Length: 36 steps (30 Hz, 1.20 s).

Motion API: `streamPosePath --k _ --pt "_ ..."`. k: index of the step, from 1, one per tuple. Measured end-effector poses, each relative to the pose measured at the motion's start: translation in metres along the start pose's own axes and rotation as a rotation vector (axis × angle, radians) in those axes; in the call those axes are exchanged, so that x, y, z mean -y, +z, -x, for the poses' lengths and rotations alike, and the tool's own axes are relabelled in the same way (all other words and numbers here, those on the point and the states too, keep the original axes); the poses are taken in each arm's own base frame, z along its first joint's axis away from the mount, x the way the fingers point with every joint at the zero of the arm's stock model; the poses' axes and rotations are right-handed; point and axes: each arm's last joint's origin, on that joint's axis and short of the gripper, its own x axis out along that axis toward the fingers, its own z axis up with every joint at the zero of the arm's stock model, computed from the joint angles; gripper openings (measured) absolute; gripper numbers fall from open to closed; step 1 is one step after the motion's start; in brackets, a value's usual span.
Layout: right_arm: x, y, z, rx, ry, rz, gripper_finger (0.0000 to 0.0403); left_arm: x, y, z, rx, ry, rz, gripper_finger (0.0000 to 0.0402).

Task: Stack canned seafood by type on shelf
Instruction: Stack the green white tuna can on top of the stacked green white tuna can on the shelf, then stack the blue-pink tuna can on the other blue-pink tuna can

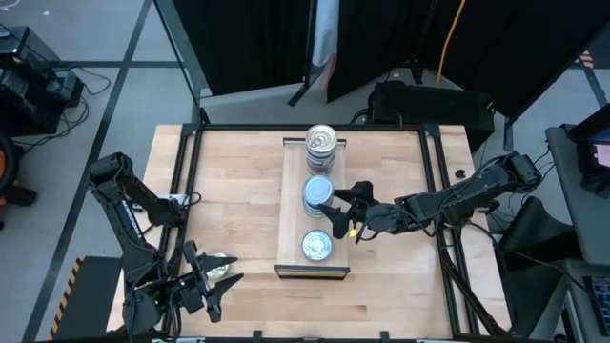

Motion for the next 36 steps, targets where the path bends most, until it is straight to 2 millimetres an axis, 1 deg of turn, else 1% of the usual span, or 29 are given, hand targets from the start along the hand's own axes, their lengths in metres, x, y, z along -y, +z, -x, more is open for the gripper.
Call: streamPosePath --k 19,26,30,36 --pt "-0.002 -0.002 0.003 -0.044 0.013 0.164 0.0329 0.000 0.000 0.000 0.000 0.001 -0.003 0.0192" --pt "-0.014 0.013 0.009 -0.125 -0.011 0.215 0.0329 0.000 0.000 0.000 -0.001 0.001 -0.006 0.0192" --pt "-0.020 0.024 0.014 -0.168 -0.015 0.196 0.0329 0.000 0.000 0.000 -0.001 0.001 -0.006 0.0192" --pt "-0.022 0.027 0.016 -0.196 -0.015 0.161 0.0329 0.000 0.000 0.000 -0.001 0.001 -0.006 0.0192"
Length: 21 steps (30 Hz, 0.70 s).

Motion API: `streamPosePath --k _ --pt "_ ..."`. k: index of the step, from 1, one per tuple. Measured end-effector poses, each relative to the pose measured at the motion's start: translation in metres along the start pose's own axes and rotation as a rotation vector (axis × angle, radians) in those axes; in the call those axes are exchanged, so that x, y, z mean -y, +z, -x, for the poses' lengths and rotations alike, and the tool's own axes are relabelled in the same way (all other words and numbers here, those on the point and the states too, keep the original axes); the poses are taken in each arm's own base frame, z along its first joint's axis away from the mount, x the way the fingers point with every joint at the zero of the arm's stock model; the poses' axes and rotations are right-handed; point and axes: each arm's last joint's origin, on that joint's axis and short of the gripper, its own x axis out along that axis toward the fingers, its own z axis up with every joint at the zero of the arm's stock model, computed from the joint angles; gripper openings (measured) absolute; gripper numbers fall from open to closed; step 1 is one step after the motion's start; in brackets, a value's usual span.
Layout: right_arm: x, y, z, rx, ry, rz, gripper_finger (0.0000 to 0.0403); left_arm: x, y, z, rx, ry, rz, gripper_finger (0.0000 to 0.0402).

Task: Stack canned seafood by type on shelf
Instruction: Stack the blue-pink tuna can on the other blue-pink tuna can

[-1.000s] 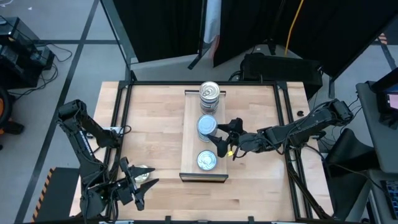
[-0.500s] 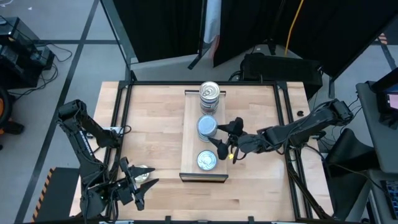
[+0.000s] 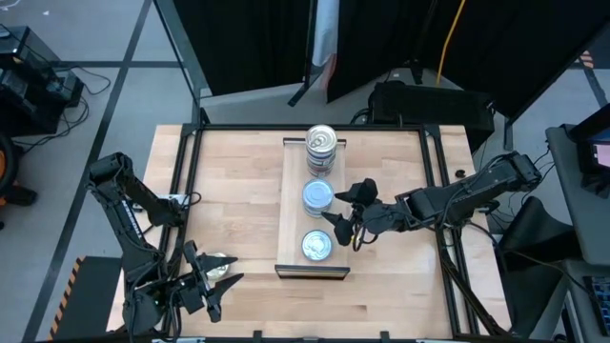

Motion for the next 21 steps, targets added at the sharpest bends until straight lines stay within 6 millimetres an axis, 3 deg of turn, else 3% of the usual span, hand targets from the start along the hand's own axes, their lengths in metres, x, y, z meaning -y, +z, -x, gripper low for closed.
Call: streamPosePath --k 7,14,17,21 --pt "-0.006 0.000 0.005 -0.027 0.046 -0.004 0.0329 0.000 0.000 0.000 0.000 0.000 0.001 0.0192" --pt "-0.038 0.016 0.054 -0.145 0.174 -0.040 0.0329 0.001 0.003 0.011 0.022 -0.031 0.057 0.0192" --pt "-0.049 0.006 0.073 -0.161 0.189 -0.039 0.0329 0.001 0.004 0.018 0.034 -0.054 0.111 0.0192" --pt "-0.059 -0.023 0.094 -0.192 0.175 -0.020 0.0329 -0.001 0.007 0.029 0.069 -0.182 0.228 0.0192"
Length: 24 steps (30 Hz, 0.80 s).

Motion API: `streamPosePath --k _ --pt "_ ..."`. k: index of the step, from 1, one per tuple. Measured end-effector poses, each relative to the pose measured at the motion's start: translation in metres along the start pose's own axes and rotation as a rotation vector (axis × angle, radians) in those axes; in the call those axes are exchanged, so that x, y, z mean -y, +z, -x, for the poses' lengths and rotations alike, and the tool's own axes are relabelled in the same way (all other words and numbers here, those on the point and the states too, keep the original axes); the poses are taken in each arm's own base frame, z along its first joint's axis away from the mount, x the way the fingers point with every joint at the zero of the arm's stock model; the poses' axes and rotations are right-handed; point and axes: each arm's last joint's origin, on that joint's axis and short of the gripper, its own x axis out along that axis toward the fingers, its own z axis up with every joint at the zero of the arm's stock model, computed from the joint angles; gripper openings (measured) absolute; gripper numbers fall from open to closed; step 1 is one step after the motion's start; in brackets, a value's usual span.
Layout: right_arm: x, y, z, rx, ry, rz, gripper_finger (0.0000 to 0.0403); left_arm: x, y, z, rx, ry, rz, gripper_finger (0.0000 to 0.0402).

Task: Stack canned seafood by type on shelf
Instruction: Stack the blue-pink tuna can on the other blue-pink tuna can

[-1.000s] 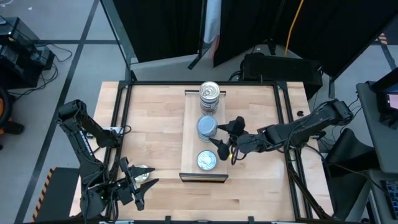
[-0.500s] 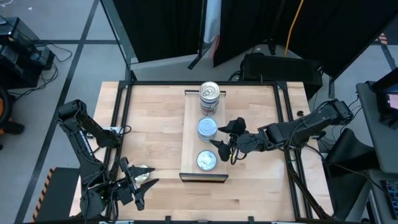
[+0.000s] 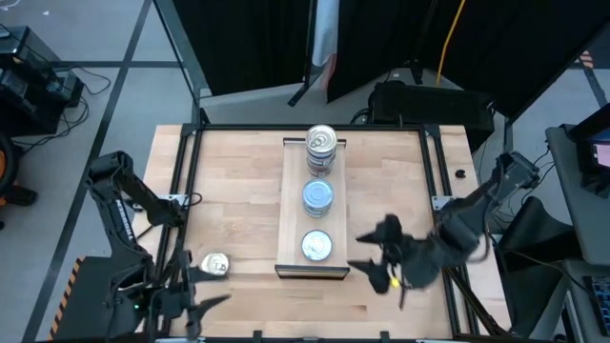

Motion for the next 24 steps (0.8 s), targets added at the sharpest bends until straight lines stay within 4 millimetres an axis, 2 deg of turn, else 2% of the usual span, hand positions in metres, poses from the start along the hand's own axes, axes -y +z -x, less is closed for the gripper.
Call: streamPosePath --k 5,11,17,24 --pt "-0.013 -0.042 0.005 0.024 -0.038 0.052 0.0329 0.006 -0.001 0.004 -0.006 -0.232 0.168 0.0192" --pt "-0.029 -0.075 0.002 0.082 -0.040 0.123 0.0329 0.006 -0.006 0.004 -0.044 -0.208 0.330 0.0192" --pt "-0.037 -0.096 -0.002 0.076 -0.030 0.165 0.0329 0.006 -0.014 0.004 -0.110 -0.207 0.486 0.0192" --pt "-0.038 -0.097 0.001 0.049 -0.013 0.163 0.0329 0.007 -0.049 -0.010 -0.357 -0.183 0.599 0.0192"
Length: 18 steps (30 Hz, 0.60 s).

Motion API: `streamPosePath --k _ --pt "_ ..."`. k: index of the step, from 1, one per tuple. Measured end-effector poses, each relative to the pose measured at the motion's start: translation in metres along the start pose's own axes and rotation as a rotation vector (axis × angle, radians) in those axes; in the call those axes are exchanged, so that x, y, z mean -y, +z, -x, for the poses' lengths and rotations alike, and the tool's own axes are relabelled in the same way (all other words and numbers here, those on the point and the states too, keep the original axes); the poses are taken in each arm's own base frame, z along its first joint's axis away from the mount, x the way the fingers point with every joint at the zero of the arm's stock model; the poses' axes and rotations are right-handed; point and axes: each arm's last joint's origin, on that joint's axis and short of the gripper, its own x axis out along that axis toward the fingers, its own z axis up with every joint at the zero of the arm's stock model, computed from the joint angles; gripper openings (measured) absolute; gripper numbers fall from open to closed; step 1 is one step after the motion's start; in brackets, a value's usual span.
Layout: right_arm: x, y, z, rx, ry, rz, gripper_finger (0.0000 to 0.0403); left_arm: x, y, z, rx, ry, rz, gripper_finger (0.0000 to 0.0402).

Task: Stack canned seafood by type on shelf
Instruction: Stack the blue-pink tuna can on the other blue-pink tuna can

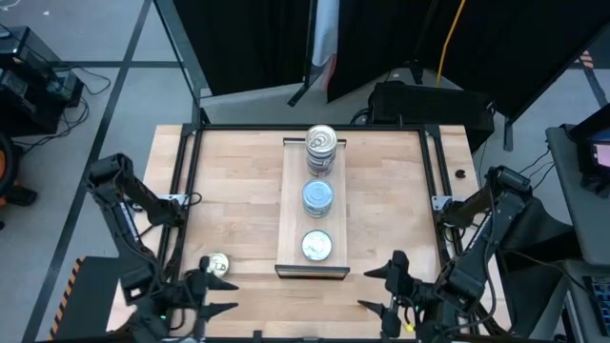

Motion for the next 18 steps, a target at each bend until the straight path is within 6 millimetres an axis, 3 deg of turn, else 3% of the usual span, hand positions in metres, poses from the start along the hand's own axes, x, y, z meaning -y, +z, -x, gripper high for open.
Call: streamPosePath --k 6,10,18 --pt "0.002 0.001 -0.002 -0.004 -0.016 0.059 0.0329 -0.018 -0.021 -0.023 -0.297 0.108 0.065 0.0192" --pt "0.004 0.001 -0.002 -0.008 -0.024 0.129 0.0329 -0.030 -0.033 -0.026 -0.493 0.217 0.107 0.0189" --pt "0.006 0.003 -0.004 -0.011 -0.040 0.273 0.0329 -0.045 -0.048 -0.020 -0.727 0.429 0.188 0.0121"
